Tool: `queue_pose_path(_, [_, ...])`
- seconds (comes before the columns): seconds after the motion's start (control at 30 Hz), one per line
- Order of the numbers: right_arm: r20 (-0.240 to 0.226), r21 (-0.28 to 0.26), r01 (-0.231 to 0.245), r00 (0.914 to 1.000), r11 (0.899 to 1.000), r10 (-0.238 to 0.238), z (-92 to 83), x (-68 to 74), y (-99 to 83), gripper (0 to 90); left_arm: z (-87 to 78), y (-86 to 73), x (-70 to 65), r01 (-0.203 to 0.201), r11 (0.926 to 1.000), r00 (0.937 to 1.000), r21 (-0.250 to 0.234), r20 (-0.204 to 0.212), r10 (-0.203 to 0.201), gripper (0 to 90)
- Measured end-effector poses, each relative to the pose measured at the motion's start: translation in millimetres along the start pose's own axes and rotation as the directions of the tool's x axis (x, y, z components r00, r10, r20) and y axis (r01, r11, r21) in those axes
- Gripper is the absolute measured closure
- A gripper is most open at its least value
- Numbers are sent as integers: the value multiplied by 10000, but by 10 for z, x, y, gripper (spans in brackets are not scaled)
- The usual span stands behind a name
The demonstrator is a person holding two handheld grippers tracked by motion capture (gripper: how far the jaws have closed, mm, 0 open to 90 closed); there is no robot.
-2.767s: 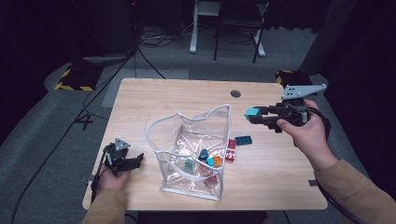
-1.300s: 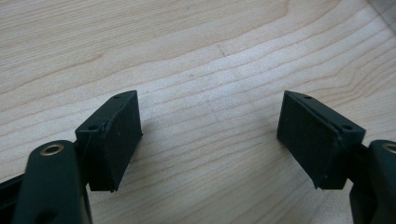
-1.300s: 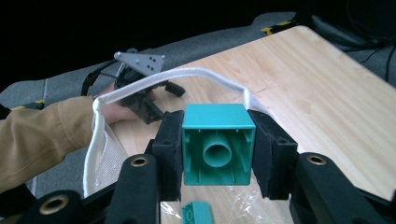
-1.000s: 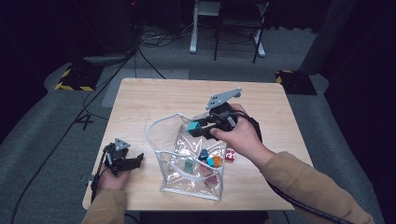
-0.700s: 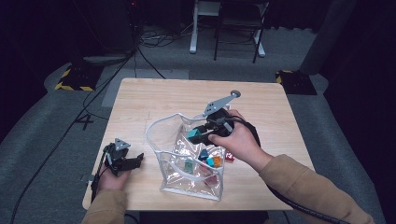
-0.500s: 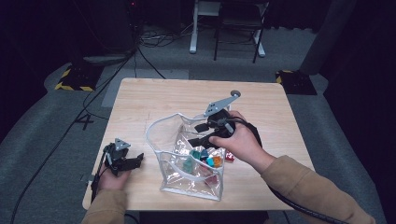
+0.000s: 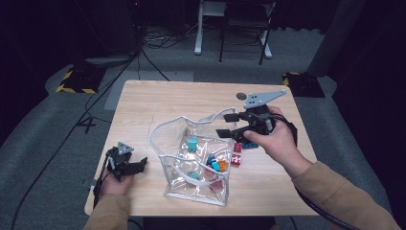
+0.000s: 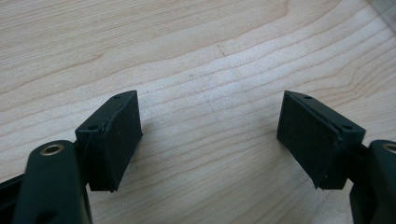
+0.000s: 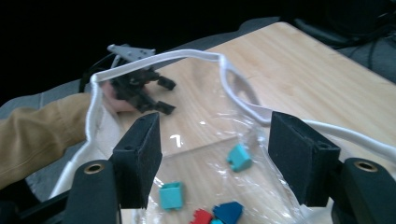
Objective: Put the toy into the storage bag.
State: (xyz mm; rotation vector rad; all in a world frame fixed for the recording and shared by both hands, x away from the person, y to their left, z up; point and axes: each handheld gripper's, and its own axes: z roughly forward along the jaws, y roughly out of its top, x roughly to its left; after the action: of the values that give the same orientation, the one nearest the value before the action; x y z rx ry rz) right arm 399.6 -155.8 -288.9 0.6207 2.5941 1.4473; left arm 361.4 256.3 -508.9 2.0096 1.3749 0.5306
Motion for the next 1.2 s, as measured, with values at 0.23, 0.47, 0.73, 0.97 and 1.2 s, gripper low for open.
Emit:
queue_pose_path(0.23, [756,-380,-280,9967,9989,308,-308,-197,-167,353,1,0,0,20,10000,10000,-8,2,-20,222])
queue_pose_path(0.47, [1449,-429,-603,9872,9973,660,-484,-436,-411,342,1,0,0,23,10000,10000,-5,3,-23,221])
queue_pose_path(0.73, [1935,-411,-934,9760,9948,997,-491,-735,-713,337,1,-1,0,26,10000,10000,-7,0,-26,220])
queue_pose_path(0.97, [2178,-295,-1333,9664,9906,1365,-373,-1021,-1023,326,1,-1,-1,24,10000,10000,-7,-5,-24,220])
queue_pose_path(1.2, [2231,-180,-1565,9622,9875,1565,-232,-1199,-1259,313,1,-1,0,21,10000,10000,-3,-8,-21,219])
